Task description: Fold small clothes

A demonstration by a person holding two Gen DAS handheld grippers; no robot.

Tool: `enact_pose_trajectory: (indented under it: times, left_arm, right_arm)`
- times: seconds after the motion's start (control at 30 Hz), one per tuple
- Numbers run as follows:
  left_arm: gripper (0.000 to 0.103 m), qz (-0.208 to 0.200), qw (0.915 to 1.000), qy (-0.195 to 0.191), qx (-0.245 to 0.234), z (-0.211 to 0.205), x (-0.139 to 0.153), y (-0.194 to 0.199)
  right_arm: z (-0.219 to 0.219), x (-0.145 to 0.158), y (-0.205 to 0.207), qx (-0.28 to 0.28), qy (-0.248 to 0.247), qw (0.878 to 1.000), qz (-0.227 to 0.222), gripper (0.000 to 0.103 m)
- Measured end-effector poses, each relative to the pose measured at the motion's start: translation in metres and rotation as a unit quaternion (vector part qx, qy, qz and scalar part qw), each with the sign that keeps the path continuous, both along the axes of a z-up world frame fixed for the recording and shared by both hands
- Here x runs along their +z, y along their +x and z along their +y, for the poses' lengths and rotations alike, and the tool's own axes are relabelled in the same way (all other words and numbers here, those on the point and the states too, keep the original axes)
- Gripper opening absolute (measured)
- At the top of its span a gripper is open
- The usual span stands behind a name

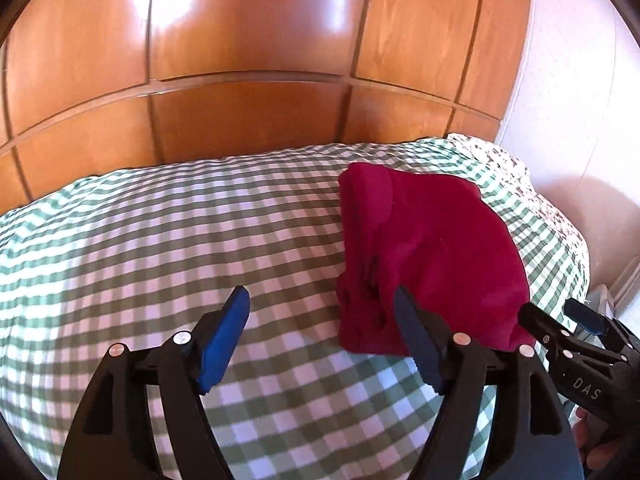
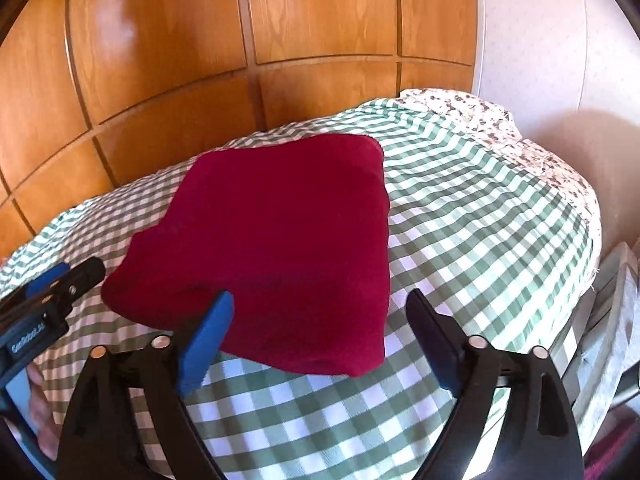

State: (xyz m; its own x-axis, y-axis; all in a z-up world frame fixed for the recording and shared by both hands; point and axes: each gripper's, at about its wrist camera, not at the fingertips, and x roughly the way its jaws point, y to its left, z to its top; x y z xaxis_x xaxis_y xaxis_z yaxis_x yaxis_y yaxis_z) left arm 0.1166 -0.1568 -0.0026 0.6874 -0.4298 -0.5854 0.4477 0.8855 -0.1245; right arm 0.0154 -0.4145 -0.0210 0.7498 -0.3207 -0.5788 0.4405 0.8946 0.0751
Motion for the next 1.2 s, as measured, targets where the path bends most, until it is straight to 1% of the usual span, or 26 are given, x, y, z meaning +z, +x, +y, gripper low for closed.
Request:
enact_pose_trajectory:
  times: [0.1,0.13,0.17,0.47,0.6,0.77,0.93,1.2]
  left_arm:
    - [0.081,-0.009,0.9997,0.008,0.019,0.008,0.002,-0.011]
    - [0.082,-0.011,0.9996,0.01,0.023,0.009,0.002,-0.015]
    - [0.085,-0.014,0.9994,0.012,0.028,0.011,0.003,-0.018]
    - [0.095,-0.043,0.9967,0.025,0.063,0.026,0.009,-0.045]
    - [0.097,-0.048,0.9962,0.022,0.069,0.03,0.011,-0.052]
    - [0.1,-0.053,0.9959,0.024,0.07,0.028,0.012,-0.056]
    - [0.1,-0.05,0.9959,0.023,0.072,0.029,0.011,-0.056]
    - [0.1,-0.051,0.9955,0.024,0.075,0.031,0.012,-0.057]
  right_arm:
    - [0.006,0.003,-0.007,-0.007,-0.009,1.0,-0.004,0.095]
    - [0.009,0.004,-0.01,-0.012,-0.011,1.0,-0.006,0.098]
    - [0.012,0.005,-0.013,-0.017,-0.012,1.0,-0.01,0.099]
    - [0.033,0.004,-0.027,-0.032,-0.038,0.999,-0.013,0.099]
    - [0.038,0.005,-0.032,-0.042,-0.039,0.998,-0.02,0.099]
    - [0.042,0.002,-0.035,-0.047,-0.038,0.998,-0.017,0.099]
    - [0.042,0.0,-0.035,-0.049,-0.036,0.998,-0.018,0.099]
    - [0.044,0.002,-0.037,-0.054,-0.048,0.997,-0.026,0.099]
